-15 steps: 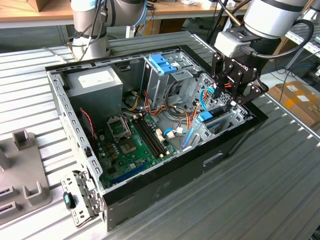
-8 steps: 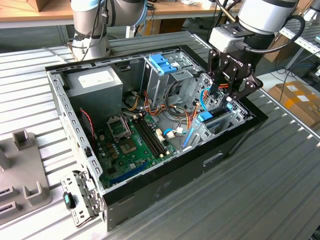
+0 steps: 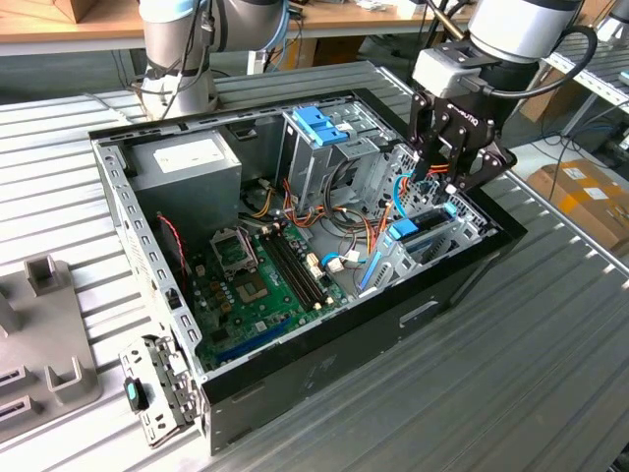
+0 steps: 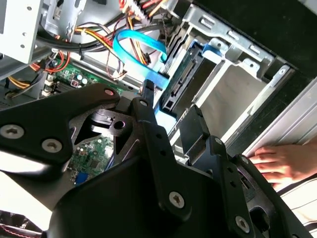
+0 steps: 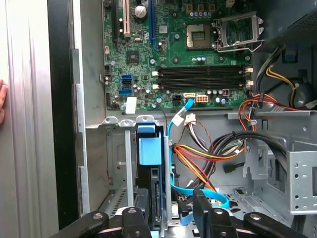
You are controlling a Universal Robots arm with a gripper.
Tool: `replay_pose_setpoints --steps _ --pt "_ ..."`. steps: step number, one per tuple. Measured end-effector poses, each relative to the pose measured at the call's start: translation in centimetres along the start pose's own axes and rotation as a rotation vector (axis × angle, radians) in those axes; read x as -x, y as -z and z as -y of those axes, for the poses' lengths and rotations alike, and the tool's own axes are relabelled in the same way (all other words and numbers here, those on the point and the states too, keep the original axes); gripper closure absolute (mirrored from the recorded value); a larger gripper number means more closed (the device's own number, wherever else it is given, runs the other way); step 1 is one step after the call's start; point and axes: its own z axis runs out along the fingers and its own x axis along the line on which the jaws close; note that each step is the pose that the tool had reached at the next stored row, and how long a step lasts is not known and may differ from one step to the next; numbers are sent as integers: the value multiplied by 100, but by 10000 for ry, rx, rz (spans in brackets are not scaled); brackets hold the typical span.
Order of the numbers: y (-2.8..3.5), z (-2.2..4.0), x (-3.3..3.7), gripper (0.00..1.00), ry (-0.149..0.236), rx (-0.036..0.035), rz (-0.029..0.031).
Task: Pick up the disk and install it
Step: 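Insert the first disk wire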
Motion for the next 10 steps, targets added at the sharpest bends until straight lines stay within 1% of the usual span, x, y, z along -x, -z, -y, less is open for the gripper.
replay_pose_setpoints --steps 3,7,8,10 --pt "-1 57 17 51 1 0 2" --pt "-9 96 28 51 1 0 1" --pt "-15 102 28 51 1 0 2" --pt "-57 108 29 51 0 6 1"
